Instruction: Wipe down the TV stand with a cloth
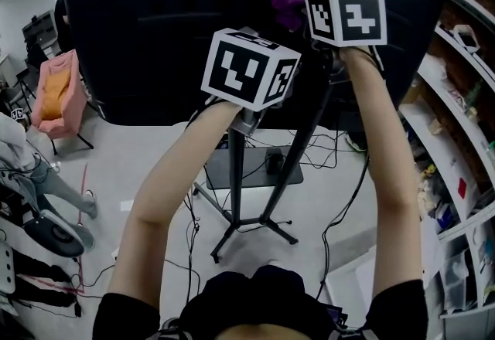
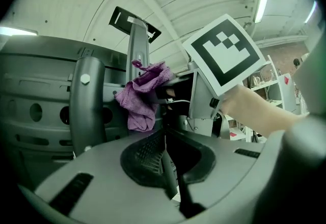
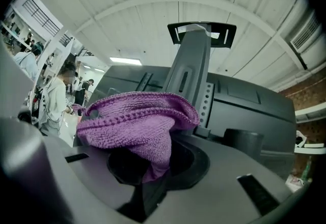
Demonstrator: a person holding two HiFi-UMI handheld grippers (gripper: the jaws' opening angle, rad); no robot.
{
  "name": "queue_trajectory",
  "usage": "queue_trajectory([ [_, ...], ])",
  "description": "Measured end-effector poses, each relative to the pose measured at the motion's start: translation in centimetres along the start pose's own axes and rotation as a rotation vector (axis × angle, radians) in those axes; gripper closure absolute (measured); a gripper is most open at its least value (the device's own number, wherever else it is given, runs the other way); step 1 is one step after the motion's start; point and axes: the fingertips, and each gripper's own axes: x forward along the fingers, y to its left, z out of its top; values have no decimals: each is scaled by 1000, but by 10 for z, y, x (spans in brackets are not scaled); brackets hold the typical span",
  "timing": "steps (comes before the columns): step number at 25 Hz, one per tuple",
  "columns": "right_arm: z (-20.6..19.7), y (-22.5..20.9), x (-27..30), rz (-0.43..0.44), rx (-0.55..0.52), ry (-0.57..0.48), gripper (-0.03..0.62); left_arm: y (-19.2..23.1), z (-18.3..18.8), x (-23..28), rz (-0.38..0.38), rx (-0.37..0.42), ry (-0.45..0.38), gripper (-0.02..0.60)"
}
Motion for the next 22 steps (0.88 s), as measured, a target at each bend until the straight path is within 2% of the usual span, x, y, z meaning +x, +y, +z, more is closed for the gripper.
queue_trajectory([
  [6, -43, 12, 0, -11, 62, 34, 530, -5, -39, -10, -19, -21, 31, 575],
  [10, -71, 22, 1, -24, 96, 41, 530, -5, -62, -15, -34, -84, 48, 575],
  [14, -100, 32, 2, -33, 125, 44, 530, -1, -88, -17, -14, -111, 64, 575],
  [22, -153, 55, 2, 4, 157, 64, 530, 0, -124, -20, 11, -148, 65, 575],
])
